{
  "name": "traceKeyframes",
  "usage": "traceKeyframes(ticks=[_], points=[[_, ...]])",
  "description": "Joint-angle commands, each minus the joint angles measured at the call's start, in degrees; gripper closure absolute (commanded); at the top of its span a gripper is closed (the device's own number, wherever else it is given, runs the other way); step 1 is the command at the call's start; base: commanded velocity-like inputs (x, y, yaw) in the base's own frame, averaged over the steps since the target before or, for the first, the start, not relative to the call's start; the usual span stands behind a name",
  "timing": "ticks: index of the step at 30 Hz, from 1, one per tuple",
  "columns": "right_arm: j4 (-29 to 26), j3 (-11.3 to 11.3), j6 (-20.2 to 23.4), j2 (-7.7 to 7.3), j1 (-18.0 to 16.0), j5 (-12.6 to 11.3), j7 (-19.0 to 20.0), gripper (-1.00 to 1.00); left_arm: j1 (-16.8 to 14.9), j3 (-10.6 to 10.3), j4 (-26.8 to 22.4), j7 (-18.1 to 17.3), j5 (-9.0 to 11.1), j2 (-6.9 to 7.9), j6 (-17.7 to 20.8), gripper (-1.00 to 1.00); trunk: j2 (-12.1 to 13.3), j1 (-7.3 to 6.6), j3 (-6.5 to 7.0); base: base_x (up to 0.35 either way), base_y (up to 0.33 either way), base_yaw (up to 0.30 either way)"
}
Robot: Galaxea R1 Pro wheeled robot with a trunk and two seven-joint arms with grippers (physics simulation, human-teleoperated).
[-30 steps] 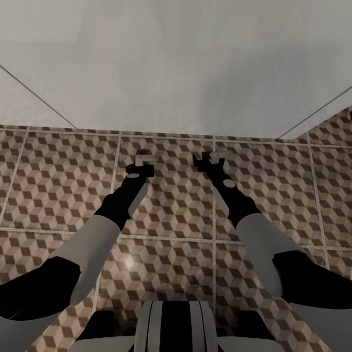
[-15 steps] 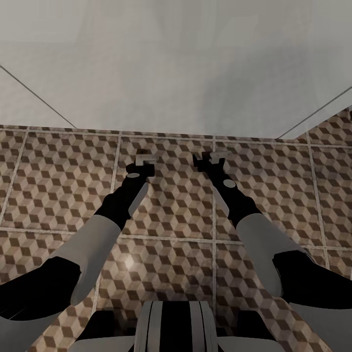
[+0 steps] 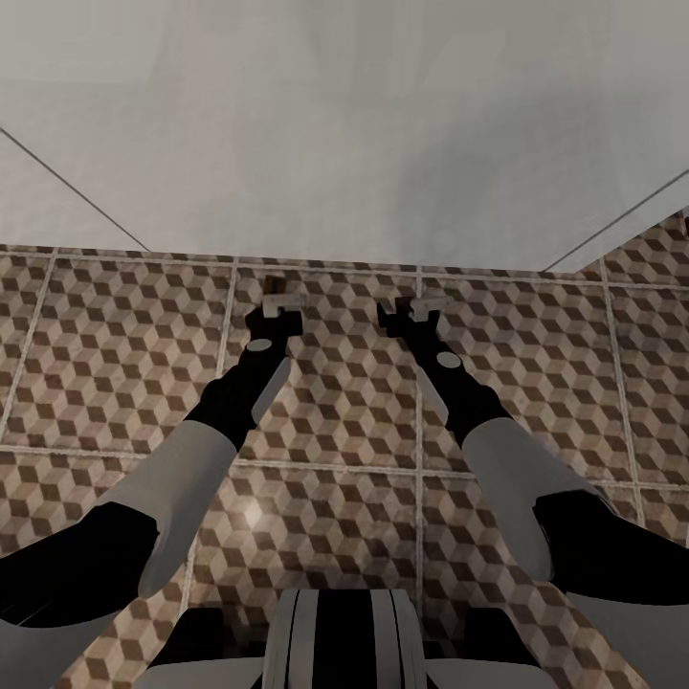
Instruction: Take the four mousetraps from the cabinet in the bathroom and place them on the bathroom floor. Make sure all four end up on the same floor surface, and ensure that at least two of them are either under or directly next to the same bathroom sink.
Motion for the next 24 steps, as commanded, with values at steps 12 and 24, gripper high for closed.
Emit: traceKeyframes(ticks=[12,24], points=[[0.27,0.02,-0.20,0.20,-0.03,-0.15,0.16,-1.00,-0.03,-0.35,0.35,0.57,0.03,0.09,-0.94,1.00,-0.01,-0.01,-0.03,0.000,0.000,0.000],[0.37,0.02,-0.49,0.35,-0.03,-0.15,0.23,-1.00,-0.03,-0.39,4.59,0.57,0.09,0.11,-1.10,1.00,-0.01,-0.01,-0.03,0.000,0.000,0.000]])
